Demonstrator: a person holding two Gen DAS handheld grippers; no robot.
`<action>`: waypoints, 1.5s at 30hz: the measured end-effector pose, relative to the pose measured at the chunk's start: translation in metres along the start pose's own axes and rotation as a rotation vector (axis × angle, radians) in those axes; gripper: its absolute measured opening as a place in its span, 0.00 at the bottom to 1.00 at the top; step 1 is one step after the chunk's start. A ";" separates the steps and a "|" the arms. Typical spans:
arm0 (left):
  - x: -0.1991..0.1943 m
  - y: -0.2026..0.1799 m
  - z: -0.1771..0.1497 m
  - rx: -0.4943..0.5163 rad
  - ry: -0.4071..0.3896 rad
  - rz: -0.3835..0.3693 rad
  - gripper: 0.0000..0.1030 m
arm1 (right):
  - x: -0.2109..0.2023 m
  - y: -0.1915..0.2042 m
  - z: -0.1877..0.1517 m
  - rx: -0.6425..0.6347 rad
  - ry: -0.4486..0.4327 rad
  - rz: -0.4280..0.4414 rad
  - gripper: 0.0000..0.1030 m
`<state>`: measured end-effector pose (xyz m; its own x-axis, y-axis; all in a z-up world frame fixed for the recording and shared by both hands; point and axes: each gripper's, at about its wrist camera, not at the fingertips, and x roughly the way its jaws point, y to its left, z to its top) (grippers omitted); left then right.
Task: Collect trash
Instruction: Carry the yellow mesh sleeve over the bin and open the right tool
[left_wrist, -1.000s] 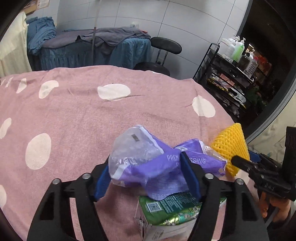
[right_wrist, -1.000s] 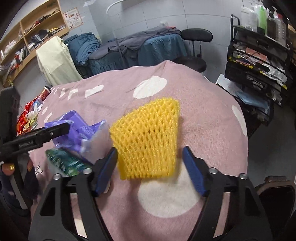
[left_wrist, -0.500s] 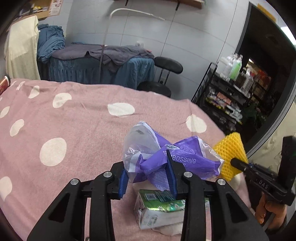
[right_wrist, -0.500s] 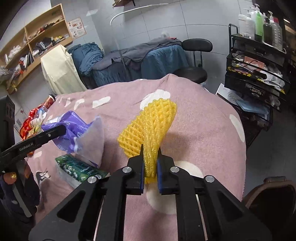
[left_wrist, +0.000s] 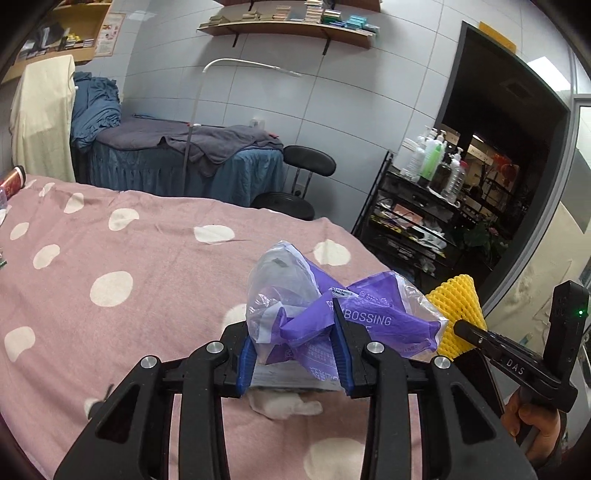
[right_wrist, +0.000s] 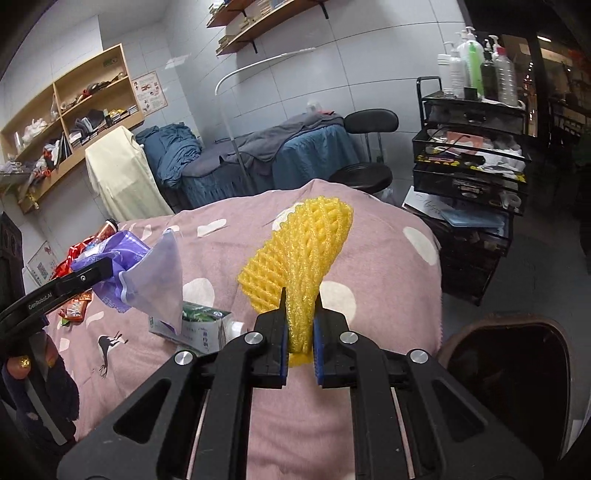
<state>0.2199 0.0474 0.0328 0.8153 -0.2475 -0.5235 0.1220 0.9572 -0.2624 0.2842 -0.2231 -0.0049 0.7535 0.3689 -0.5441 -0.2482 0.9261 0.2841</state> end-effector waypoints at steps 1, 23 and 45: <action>-0.003 -0.006 -0.003 0.007 -0.006 -0.002 0.34 | -0.006 -0.002 -0.002 0.003 -0.006 -0.004 0.11; -0.007 -0.092 -0.052 0.077 0.069 -0.197 0.34 | -0.107 -0.109 -0.086 0.223 -0.038 -0.282 0.11; 0.003 -0.149 -0.080 0.175 0.134 -0.239 0.35 | -0.111 -0.153 -0.140 0.314 0.016 -0.414 0.71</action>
<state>0.1590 -0.1081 0.0057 0.6715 -0.4748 -0.5690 0.4059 0.8780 -0.2537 0.1533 -0.3947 -0.0990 0.7399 -0.0195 -0.6725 0.2649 0.9273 0.2646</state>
